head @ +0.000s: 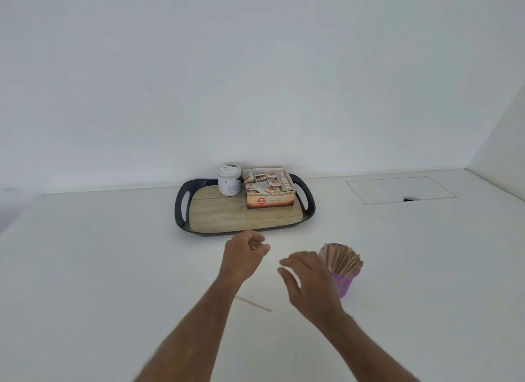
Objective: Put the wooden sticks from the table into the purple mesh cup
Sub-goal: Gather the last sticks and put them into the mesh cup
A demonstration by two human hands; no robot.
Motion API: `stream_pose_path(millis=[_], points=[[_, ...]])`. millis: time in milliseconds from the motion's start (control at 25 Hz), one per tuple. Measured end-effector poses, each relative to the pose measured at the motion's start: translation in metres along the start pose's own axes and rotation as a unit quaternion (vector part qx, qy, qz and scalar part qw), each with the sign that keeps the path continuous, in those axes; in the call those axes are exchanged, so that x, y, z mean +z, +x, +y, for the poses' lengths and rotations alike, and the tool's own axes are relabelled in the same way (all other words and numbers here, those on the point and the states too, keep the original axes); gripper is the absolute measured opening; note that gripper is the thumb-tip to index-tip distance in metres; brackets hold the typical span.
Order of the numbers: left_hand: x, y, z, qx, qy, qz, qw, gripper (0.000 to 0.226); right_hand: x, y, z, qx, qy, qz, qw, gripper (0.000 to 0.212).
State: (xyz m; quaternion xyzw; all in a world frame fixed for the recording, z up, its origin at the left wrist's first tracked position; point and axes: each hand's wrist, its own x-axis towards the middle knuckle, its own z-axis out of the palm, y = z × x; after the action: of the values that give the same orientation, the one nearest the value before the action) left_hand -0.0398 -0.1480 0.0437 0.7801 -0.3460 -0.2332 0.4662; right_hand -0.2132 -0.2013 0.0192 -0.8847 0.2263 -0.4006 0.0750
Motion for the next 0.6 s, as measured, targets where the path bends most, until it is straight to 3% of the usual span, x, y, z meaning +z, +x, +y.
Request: stream_pose_path(millis=[120, 280, 480, 600], points=[[-0.028, -0.003, -0.026, -0.043, 0.094, 0.0, 0.995, 0.02, 0.023, -0.01, -0.016, 0.104, 0.045, -0.159, 0.981, 0.019], [-0.063, -0.011, -0.052, -0.119, 0.186, -0.031, 0.975, 0.029, 0.049, -0.019, -0.029, 0.183, 0.038, -0.286, 0.94, 0.03], [-0.093, -0.026, -0.067, -0.215, 0.279, -0.075, 0.933, 0.049, 0.067, -0.018, -0.056, 0.174, -0.022, -0.347, 0.921, 0.022], [-0.1, -0.035, -0.072, -0.224, 0.309, -0.08, 0.921, 0.048, 0.074, -0.015, -0.07, 0.164, -0.024, -0.357, 0.919, 0.023]])
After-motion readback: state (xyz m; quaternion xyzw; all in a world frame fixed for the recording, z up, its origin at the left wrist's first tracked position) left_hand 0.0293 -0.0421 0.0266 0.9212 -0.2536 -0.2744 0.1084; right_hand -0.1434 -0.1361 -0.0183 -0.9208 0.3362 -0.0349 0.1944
